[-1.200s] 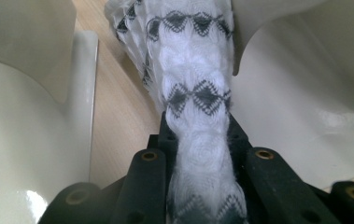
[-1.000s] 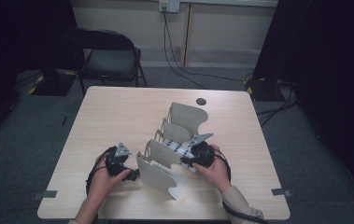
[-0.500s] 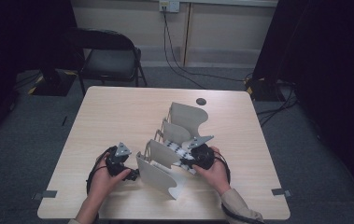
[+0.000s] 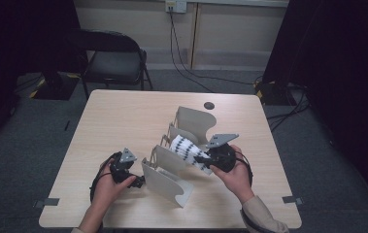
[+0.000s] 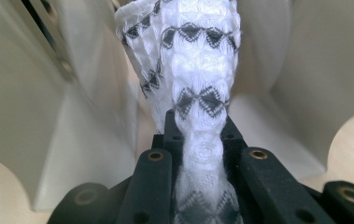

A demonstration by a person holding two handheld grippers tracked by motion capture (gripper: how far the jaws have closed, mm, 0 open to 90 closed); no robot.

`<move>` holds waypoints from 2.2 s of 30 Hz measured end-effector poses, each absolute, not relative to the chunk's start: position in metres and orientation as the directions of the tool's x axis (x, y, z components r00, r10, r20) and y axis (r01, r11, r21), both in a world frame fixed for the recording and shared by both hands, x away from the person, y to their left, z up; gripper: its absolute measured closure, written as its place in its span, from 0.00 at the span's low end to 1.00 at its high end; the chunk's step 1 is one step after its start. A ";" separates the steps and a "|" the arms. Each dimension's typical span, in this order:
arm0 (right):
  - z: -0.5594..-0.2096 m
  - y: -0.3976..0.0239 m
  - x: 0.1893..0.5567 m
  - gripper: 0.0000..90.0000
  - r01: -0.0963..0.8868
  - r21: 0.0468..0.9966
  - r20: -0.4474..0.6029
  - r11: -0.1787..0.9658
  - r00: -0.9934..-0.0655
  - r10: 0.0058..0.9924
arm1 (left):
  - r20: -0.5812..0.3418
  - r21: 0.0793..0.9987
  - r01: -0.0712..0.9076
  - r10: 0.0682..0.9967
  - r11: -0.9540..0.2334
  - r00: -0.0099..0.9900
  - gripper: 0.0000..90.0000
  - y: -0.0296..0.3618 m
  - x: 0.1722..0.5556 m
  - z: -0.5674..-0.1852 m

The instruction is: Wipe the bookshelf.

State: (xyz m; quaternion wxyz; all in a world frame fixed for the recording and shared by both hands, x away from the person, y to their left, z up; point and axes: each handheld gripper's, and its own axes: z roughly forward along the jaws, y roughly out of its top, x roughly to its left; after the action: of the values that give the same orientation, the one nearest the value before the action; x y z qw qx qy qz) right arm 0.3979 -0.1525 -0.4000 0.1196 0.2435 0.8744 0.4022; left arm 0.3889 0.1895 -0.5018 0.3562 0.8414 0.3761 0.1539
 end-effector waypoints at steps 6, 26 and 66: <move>-0.375 -0.135 0.398 0.89 0.272 0.794 -0.037 0.544 -0.871 0.489 | -0.009 0.715 0.522 0.741 -0.465 0.672 0.00 0.189 0.389 -0.502; -0.471 -0.118 0.411 0.89 0.392 0.678 0.069 0.622 -0.876 0.477 | -0.008 0.715 0.521 0.740 -0.466 0.673 0.00 0.189 0.389 -0.502; -0.431 -0.119 0.398 0.87 0.271 0.730 0.010 0.628 -0.922 0.387 | -0.009 0.715 0.520 0.738 -0.467 0.675 0.00 0.189 0.389 -0.502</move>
State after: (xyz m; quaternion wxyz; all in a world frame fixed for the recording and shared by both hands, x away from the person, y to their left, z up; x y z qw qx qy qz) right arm 0.3978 -0.1190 -0.4308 0.0739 0.1830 0.8991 0.3908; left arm 0.3890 0.1887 -0.5018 0.3566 0.8428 0.3731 0.1526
